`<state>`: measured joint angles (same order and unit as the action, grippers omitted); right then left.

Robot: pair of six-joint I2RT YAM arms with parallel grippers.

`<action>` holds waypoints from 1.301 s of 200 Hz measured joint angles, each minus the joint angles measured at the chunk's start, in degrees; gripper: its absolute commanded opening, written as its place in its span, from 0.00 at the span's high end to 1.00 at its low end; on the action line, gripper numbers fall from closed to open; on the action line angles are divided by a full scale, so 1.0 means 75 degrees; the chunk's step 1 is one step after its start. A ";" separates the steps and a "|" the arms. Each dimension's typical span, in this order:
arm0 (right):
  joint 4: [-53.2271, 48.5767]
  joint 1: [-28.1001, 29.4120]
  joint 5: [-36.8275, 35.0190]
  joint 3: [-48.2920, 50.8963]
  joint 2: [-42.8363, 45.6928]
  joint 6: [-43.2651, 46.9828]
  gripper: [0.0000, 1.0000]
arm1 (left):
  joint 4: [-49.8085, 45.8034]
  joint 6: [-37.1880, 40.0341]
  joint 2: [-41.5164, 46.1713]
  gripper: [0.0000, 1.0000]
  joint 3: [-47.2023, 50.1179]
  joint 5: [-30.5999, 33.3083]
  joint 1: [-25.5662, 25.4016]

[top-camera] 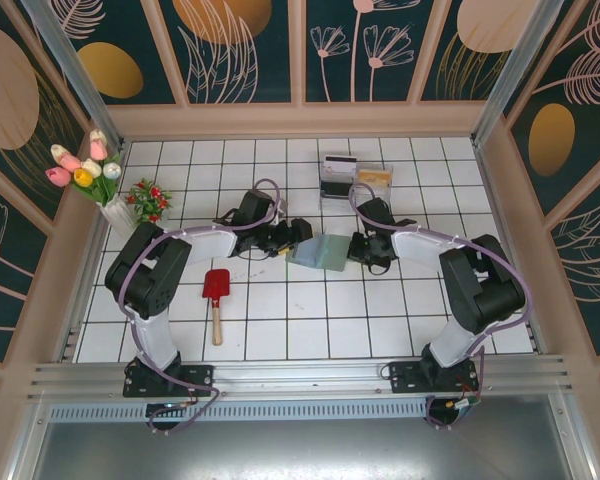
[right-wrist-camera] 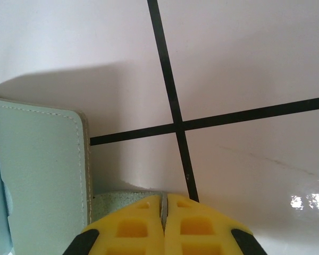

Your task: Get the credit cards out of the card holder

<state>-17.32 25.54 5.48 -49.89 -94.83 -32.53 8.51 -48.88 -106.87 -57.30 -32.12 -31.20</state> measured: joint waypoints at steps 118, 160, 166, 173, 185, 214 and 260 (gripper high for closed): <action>0.0111 -0.0009 0.0032 -0.0055 -0.0137 -0.0087 0.98 | -0.0029 0.0122 -0.0303 0.26 -0.0152 -0.0090 -0.0085; 0.0146 -0.0009 0.0073 -0.0085 -0.0181 -0.0087 0.98 | -0.0163 0.0303 -0.0347 0.32 -0.0259 -0.0259 -0.0108; 0.0157 -0.0009 0.0076 -0.0085 -0.0181 -0.0087 0.98 | -0.0184 0.0332 -0.0353 0.32 -0.0271 -0.0268 -0.0114; 0.0169 -0.0009 0.0079 -0.0085 -0.0181 -0.0090 0.98 | -0.0216 0.0361 -0.0353 0.34 -0.0283 -0.0280 -0.0128; 0.0175 -0.0009 0.0079 -0.0085 -0.0181 -0.0087 0.98 | -0.0259 0.0414 -0.0353 0.35 -0.0294 -0.0297 -0.0143; 0.0192 -0.0009 0.0079 -0.0085 -0.0181 -0.0090 0.98 | -0.0364 0.0525 -0.0356 0.32 -0.0321 -0.0344 -0.0160; 0.0192 -0.0009 0.0082 -0.0085 -0.0181 -0.0114 0.98 | -0.0379 0.0557 -0.0361 0.32 -0.0358 -0.0344 -0.0216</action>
<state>-15.88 25.47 6.09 -50.52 -96.18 -33.39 5.67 -44.71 -109.58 -59.99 -34.70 -32.82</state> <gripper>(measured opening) 0.068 0.685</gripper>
